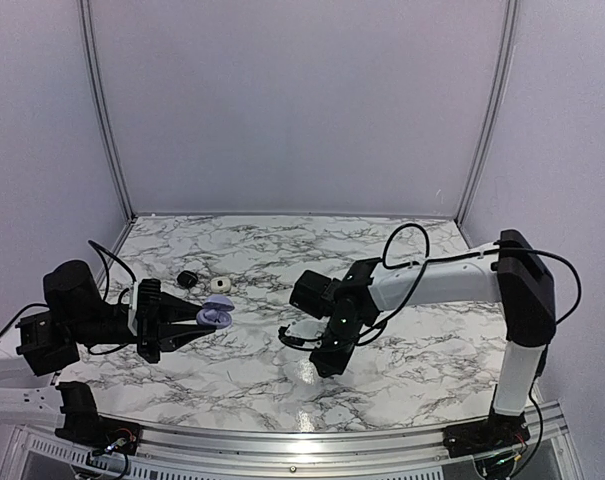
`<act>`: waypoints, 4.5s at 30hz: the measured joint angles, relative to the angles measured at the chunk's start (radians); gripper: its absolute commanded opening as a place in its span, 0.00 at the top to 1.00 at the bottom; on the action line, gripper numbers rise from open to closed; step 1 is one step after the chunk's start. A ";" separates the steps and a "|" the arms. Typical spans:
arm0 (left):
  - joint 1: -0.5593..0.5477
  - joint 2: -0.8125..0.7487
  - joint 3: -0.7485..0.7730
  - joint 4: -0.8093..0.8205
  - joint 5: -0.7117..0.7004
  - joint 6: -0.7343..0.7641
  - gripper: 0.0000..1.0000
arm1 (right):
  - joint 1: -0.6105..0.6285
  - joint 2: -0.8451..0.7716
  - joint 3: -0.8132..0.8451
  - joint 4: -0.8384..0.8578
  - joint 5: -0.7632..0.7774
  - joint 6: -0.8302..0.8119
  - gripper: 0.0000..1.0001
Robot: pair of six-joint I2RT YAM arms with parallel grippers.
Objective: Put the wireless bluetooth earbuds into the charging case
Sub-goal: Place the right earbud at the center of the board, then pick up the right earbud from the center of the board, then insert the right earbud into the right side groove of the charging case.
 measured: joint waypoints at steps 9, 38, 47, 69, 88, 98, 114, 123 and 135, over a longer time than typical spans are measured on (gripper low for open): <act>0.000 0.015 0.000 0.003 0.001 0.000 1.00 | 0.053 -0.092 -0.087 -0.030 -0.005 0.083 0.97; 0.000 0.009 -0.003 0.006 0.001 0.006 1.00 | 0.095 0.010 -0.036 -0.222 0.012 0.101 0.69; 0.000 0.006 -0.006 0.007 0.001 0.013 1.00 | 0.134 0.047 0.013 -0.284 0.030 0.114 0.81; 0.000 0.000 -0.013 0.061 -0.045 0.000 1.00 | -0.056 -0.174 0.167 -0.005 -0.024 0.119 0.90; 0.000 0.142 -0.069 0.544 -0.275 -0.040 1.00 | -0.153 -0.488 -0.075 1.012 -0.389 0.437 0.91; 0.000 0.181 -0.074 0.670 -0.344 -0.035 1.00 | -0.086 -0.448 -0.087 1.260 -0.449 0.567 0.91; 0.000 0.207 -0.074 0.739 -0.356 -0.031 1.00 | -0.024 -0.322 -0.032 1.329 -0.483 0.627 0.90; 0.000 0.211 -0.074 0.752 -0.356 -0.028 1.00 | -0.007 -0.309 0.002 1.355 -0.504 0.644 0.90; 0.000 0.216 -0.074 0.754 -0.349 -0.028 1.00 | -0.006 -0.259 0.021 1.359 -0.513 0.648 0.90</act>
